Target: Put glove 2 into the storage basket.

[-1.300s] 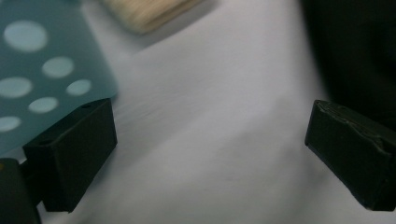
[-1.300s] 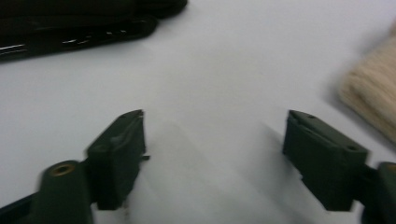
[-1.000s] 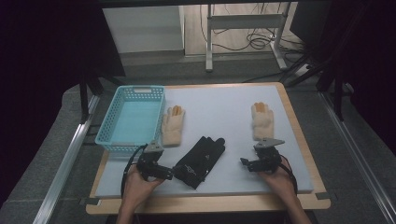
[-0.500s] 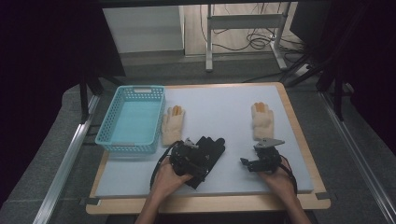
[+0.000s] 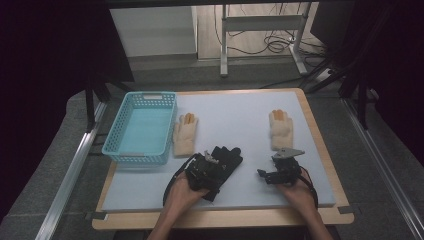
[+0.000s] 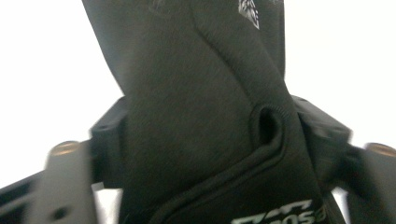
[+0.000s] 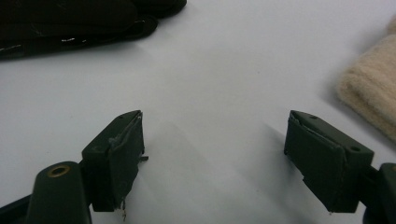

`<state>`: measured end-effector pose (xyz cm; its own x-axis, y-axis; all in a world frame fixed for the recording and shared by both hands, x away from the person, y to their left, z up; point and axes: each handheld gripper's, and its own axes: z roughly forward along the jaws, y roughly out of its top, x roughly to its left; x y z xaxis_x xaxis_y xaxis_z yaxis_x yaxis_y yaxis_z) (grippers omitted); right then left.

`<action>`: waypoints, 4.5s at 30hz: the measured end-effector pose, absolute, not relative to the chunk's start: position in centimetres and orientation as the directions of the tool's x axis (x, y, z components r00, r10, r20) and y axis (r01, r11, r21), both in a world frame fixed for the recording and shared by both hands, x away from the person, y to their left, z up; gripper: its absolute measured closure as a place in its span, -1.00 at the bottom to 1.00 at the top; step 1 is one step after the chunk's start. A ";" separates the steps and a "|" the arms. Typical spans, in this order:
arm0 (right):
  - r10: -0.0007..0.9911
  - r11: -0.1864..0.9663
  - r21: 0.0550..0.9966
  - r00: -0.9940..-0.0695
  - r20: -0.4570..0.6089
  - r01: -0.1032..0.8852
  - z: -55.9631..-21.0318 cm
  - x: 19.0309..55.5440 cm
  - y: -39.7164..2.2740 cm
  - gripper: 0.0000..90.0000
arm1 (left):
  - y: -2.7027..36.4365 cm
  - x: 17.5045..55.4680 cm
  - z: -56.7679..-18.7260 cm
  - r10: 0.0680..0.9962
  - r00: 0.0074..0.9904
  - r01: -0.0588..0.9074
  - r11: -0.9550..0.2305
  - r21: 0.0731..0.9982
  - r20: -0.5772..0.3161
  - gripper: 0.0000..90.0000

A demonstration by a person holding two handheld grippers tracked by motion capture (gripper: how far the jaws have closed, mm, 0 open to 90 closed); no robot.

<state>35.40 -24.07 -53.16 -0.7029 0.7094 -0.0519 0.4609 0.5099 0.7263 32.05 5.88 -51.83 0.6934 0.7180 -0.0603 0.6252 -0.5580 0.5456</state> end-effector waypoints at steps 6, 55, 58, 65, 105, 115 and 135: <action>0.709 0.510 0.726 -0.703 -0.053 0.460 -53.2 35.4 -24.1 -0.56 | 5.5 31.4 -51.4 0.715 0.698 0.603 -0.579 0.549 -0.013 0.34; 0.710 0.509 0.727 -0.703 -0.052 0.460 -53.2 35.4 -24.1 -0.56 | 26.6 41.7 -40.7 0.967 0.256 0.781 -0.202 0.591 -0.008 0.45; 0.710 0.509 0.727 -0.703 -0.052 0.460 -53.2 35.4 -24.1 -0.56 | 28.4 42.7 -41.8 0.975 0.220 0.807 -0.178 0.563 -0.008 0.45; 0.709 0.509 0.728 -0.703 -0.053 0.459 -53.2 35.4 -24.1 -0.56 | 29.9 45.3 -45.1 0.981 0.196 0.865 -0.164 0.475 -0.018 0.44; 0.709 0.510 0.728 -0.703 -0.054 0.459 -53.2 35.4 -24.1 -0.56 | 29.0 41.7 -43.8 0.923 0.367 0.736 -0.212 0.643 -0.116 -0.98; 0.709 0.510 0.728 -0.703 -0.054 0.458 -53.2 35.4 -24.1 -0.56 | 21.9 35.7 -43.5 0.830 0.557 0.558 -0.343 0.756 -0.034 -1.00; 0.710 0.510 0.725 -0.703 -0.050 0.463 -53.1 35.4 -24.1 -0.57 | 14.7 27.5 -54.0 0.713 0.701 0.467 -0.484 0.740 0.024 -0.97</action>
